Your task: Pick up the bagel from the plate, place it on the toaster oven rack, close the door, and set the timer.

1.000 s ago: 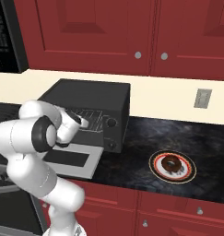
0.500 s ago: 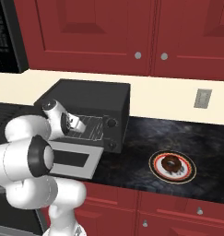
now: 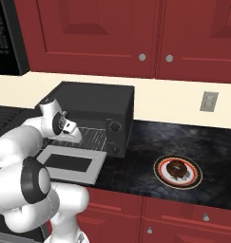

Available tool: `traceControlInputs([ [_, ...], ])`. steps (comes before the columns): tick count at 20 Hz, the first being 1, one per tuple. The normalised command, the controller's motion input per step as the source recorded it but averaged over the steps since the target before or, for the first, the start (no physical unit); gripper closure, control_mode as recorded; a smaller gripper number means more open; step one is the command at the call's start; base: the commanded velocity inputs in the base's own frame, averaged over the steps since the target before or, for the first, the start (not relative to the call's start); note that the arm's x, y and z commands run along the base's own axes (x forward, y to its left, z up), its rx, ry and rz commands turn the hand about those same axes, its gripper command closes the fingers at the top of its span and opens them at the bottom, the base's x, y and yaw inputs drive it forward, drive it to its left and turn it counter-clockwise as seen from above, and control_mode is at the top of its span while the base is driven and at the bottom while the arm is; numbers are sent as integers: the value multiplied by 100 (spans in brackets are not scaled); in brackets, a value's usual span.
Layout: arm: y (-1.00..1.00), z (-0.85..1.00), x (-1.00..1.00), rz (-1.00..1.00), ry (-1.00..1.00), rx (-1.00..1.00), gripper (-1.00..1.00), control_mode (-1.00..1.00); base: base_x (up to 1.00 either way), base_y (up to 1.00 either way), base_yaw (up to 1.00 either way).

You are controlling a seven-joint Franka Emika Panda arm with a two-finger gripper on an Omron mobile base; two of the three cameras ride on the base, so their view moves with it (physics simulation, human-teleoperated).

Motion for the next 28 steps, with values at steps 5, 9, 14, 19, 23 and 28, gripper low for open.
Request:
traceControlInputs([
  [5, -2, -53, -68, 0, 30, -4, -100, -100, 0, 0, 0],
  [9, -44, 46, -12, -2, -3, 2, -100, -100, 0, 0, 0],
  [14, -84, 86, -25, -3, -10, 14, -100, -100, 0, 0, 0],
  [19, -94, 38, -51, -3, -7, 13, -100, -100, 0, 0, 0],
  [23, -100, 3, -42, -4, 0, 5, -100, -100, 0, 0, 0],
  [28, -95, 0, -10, -1, 1, 1, -100, -100, 0, 0, 0],
])
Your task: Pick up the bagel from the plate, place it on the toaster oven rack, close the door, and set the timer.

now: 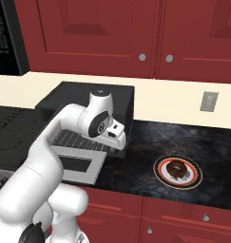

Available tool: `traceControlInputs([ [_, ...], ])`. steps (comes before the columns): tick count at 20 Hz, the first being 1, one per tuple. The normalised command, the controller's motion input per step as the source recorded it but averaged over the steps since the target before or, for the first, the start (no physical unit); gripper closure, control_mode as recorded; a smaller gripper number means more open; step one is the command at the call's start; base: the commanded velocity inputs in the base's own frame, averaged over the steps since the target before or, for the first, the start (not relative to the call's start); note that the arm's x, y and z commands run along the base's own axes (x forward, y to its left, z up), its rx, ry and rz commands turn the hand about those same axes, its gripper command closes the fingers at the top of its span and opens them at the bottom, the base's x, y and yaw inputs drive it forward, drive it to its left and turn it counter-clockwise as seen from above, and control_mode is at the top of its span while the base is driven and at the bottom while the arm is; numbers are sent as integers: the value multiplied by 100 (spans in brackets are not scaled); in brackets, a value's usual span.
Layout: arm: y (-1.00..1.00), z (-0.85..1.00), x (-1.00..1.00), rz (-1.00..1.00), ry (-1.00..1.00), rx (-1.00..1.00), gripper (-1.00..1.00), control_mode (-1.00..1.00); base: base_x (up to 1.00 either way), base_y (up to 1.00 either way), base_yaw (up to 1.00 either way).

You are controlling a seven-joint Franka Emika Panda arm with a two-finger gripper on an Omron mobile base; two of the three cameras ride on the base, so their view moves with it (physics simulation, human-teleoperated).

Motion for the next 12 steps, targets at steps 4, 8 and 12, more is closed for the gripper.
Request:
traceControlInputs([
  [4, -86, 0, 3, 0, 10, 0, -100, -100, 0, 0, 0],
  [8, -73, 0, 10, 0, 13, 0, -100, -100, 0, 0, 0],
  [12, -60, -7, 13, 0, 9, 0, -100, -100, 0, 0, 0],
])
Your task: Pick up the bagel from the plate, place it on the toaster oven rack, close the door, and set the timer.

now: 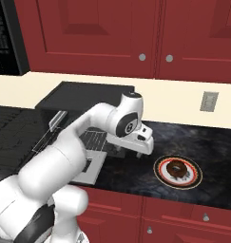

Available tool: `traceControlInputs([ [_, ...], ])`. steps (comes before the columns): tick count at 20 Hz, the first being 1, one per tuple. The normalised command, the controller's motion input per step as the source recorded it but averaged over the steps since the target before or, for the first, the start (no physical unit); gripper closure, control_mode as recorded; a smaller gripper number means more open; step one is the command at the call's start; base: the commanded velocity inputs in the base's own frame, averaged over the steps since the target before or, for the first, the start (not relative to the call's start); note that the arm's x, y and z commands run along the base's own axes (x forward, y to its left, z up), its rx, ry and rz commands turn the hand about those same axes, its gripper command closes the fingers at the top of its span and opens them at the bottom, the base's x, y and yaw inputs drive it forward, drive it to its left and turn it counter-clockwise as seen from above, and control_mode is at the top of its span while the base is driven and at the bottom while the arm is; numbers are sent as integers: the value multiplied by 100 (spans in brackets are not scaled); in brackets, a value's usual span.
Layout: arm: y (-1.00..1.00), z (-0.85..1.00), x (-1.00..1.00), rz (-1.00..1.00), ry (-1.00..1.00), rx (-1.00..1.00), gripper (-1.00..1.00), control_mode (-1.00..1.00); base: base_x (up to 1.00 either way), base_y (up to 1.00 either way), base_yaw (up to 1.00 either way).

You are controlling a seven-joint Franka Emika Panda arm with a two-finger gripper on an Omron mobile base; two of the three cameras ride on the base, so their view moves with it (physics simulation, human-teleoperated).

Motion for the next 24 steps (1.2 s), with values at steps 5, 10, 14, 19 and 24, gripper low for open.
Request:
traceControlInputs([
  [5, -47, -19, 9, 0, 6, 0, -100, -100, 0, 0, 0],
  [10, -40, -23, 17, 0, 4, 0, -100, -100, 0, 0, 0],
  [14, -37, -26, 19, 0, 2, 0, -100, -100, 0, 0, 0],
  [19, -30, -32, 28, 0, 2, 0, -100, -100, 0, 0, 0],
  [24, -22, -31, 26, 0, 0, 0, -100, -100, 0, 0, 0],
])
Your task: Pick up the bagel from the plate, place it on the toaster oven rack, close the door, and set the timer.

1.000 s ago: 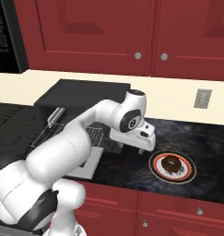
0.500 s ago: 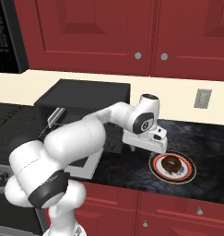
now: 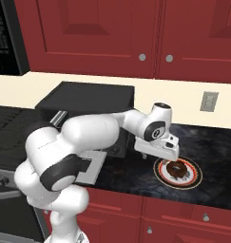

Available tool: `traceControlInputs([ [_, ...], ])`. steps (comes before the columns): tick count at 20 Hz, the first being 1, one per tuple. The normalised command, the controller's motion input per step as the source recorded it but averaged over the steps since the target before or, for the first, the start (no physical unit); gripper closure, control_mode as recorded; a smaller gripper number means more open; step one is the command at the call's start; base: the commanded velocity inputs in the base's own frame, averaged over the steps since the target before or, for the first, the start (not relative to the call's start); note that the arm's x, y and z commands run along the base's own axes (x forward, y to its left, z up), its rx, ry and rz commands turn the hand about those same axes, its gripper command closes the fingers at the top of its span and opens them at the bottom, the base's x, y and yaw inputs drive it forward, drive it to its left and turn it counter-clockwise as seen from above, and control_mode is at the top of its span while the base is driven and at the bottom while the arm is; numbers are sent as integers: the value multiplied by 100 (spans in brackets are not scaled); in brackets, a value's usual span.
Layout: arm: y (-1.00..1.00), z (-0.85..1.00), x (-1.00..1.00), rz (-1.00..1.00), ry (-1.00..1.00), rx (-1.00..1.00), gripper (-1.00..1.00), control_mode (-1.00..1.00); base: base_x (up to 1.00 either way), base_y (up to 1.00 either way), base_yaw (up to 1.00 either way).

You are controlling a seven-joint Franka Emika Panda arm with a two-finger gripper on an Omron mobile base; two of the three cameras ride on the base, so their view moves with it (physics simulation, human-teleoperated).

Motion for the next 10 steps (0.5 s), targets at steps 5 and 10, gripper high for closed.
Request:
traceControlInputs([
  [5, -17, -26, 22, 0, 0, 0, -100, -100, 0, 0, 0],
  [10, -15, -22, 11, 2, 0, 0, -100, -100, 0, 0, 0],
])
